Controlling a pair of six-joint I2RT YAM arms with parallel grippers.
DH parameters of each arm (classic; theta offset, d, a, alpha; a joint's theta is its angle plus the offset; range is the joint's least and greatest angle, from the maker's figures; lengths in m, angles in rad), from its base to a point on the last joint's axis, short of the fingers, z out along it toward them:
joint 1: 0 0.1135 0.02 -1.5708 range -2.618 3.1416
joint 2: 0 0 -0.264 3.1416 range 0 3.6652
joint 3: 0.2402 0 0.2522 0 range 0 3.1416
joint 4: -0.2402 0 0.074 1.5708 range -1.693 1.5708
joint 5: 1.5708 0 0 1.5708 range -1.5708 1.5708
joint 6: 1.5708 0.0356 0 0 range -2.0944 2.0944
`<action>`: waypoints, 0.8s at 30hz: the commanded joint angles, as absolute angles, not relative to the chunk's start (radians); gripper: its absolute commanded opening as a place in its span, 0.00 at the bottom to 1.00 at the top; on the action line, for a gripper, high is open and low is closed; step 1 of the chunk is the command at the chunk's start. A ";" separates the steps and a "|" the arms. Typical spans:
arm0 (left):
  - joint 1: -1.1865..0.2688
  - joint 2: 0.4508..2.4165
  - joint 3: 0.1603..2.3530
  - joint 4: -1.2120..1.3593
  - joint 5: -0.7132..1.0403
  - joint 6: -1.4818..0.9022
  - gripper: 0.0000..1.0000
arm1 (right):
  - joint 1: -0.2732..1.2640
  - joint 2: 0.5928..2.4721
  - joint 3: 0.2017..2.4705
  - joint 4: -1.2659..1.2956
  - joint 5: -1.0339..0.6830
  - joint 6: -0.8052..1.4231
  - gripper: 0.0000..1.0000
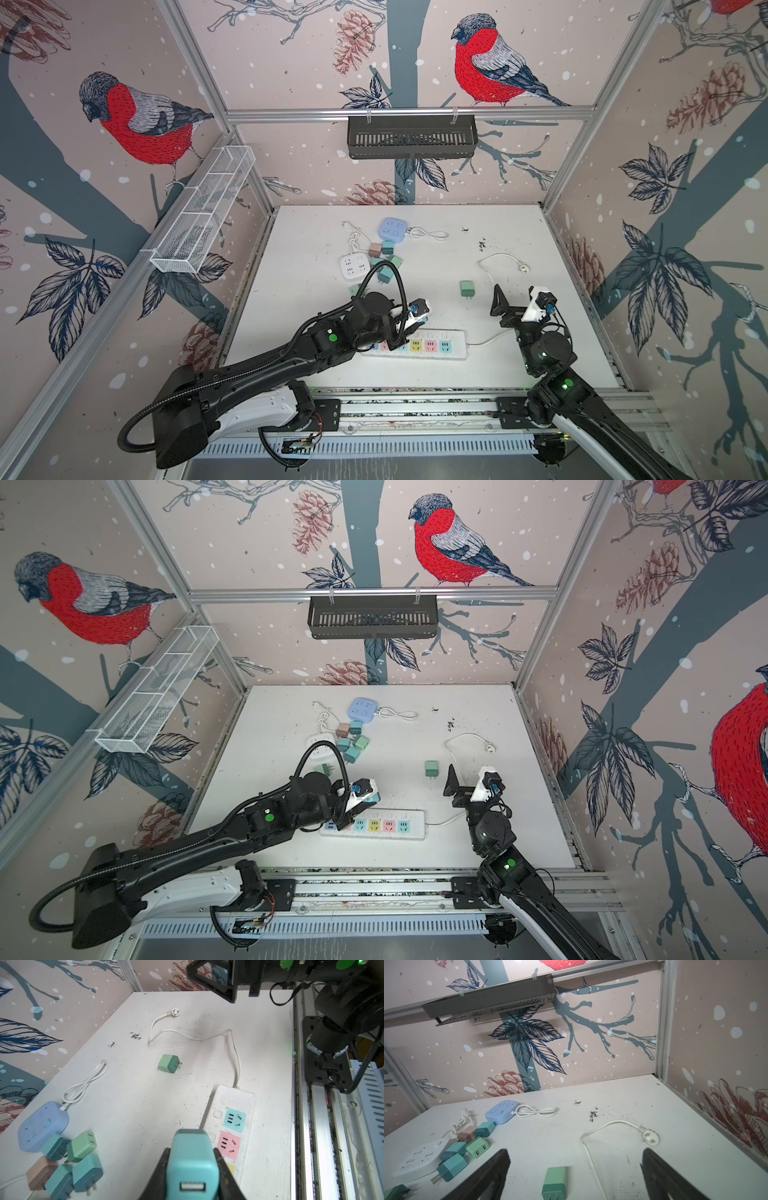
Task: Insert the plug
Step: 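Grasp the teal adapter with the left gripper while the right gripper releases and withdraws, then carry the teal adapter with the left gripper over the power strip's end socket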
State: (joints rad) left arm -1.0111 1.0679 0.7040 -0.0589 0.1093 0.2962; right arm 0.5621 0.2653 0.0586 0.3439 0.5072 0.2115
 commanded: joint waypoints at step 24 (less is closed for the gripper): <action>-1.096 1.610 1.037 -0.266 0.218 0.452 0.00 | 0.325 0.172 -0.046 0.390 0.359 0.424 1.00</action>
